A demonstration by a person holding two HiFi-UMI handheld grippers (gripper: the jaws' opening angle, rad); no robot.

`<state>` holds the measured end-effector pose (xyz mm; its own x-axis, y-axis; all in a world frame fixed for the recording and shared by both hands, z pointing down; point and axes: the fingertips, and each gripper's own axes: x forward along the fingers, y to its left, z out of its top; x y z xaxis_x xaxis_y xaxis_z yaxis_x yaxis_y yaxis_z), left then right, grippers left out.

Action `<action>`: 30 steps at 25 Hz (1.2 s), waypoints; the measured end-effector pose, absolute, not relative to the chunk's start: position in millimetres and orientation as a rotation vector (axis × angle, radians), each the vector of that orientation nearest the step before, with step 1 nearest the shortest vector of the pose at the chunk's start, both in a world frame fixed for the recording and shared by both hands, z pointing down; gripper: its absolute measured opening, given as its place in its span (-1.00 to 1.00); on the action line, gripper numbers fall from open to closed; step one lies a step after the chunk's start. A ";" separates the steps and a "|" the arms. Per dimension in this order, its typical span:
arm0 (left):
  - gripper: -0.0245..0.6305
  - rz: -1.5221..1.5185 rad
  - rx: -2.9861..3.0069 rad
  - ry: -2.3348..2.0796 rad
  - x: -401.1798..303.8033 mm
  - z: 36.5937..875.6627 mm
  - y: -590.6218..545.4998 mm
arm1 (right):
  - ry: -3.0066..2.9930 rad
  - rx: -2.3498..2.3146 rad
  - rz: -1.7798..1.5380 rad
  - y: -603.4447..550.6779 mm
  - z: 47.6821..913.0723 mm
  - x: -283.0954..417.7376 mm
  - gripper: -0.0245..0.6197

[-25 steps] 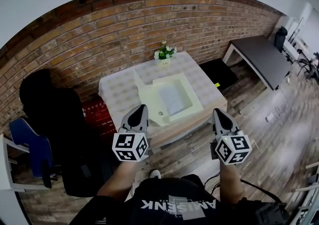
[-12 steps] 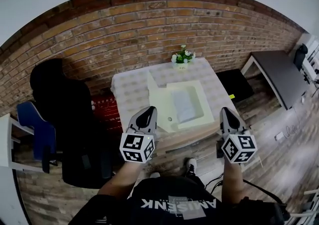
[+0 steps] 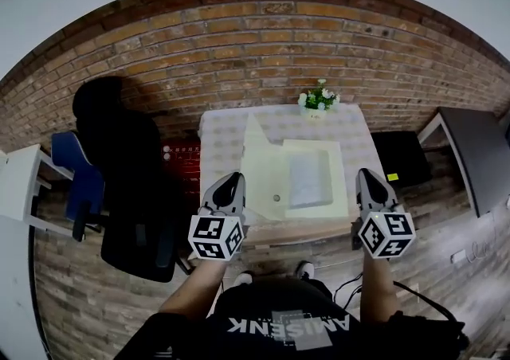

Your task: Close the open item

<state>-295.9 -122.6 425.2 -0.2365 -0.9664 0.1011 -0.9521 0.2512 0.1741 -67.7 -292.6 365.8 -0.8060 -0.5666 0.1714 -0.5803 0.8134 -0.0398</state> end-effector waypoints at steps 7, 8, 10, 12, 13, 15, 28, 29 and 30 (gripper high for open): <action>-0.65 -0.068 1.632 -2.421 -299.6 441.2 -127.5 | -2.887 0.751 0.145 -331.1 368.2 -82.5 -0.79; -0.55 -0.062 1.604 -2.420 -300.4 446.6 -127.3 | -2.891 0.730 0.151 -334.1 369.6 -84.6 -0.79; -0.48 -0.054 1.544 -2.417 -302.4 458.9 -125.0 | -2.896 0.690 0.165 -338.5 374.2 -88.9 -0.79; -0.46 -0.042 1.490 -2.412 -303.3 473.6 -122.0 | -2.898 0.657 0.179 -341.3 379.4 -92.7 -0.79; -0.44 -0.032 1.464 -2.405 -303.5 482.3 -120.3 | -2.899 0.641 0.186 -341.8 381.6 -94.6 -0.79; -0.44 -0.010 1.417 -2.385 -304.1 500.0 -117.9 | -2.900 0.608 0.199 -341.2 385.4 -98.9 -0.79; -0.44 -0.035 1.402 -2.278 -304.5 548.3 -129.3 | -2.857 0.579 0.226 -336.9 410.7 -103.3 -0.79; -0.45 -0.032 1.406 -2.272 -304.6 550.3 -129.8 | -2.854 0.583 0.229 -336.5 411.8 -102.9 -0.79; -0.49 -0.028 1.411 -2.268 -304.9 551.9 -130.3 | -2.851 0.587 0.233 -335.9 412.8 -102.6 -0.79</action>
<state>-304.9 -130.3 551.9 -0.3637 -0.8532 0.3737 -0.8436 0.4719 0.2562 -102.6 -335.9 412.8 -0.8958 -0.3700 0.2462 -0.4050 0.9077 -0.1094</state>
